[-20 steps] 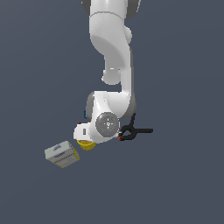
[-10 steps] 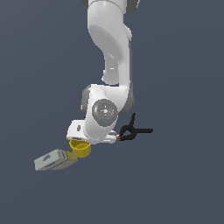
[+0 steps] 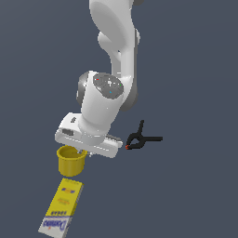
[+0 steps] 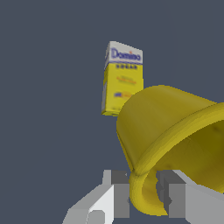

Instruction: Pick up a designated object from a clutter of objects.

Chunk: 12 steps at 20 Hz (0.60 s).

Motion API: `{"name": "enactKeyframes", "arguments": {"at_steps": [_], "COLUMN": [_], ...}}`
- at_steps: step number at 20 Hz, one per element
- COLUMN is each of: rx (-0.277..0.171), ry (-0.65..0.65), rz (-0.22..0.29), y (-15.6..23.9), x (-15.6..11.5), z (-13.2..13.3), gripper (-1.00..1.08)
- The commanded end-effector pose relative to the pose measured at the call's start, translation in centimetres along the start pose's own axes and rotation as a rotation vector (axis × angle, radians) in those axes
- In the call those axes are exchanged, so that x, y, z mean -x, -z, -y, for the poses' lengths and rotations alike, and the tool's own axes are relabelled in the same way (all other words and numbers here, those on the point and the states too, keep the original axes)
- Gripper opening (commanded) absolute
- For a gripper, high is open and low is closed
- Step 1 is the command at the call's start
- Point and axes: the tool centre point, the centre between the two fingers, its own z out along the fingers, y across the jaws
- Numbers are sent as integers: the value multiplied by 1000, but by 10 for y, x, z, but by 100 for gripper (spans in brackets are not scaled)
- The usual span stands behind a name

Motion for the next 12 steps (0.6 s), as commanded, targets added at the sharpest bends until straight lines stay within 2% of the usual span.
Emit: {"name": "enactKeyframes", "arguments": {"at_steps": [1, 6, 12], "rx": [11, 31, 51], "ry": [-49, -128, -202], "rz": [-78, -199, -313], "y": [19, 48, 78], "x": [-13, -27, -36], "z": [-11, -30, -47], "gripper": [-100, -100, -100]}}
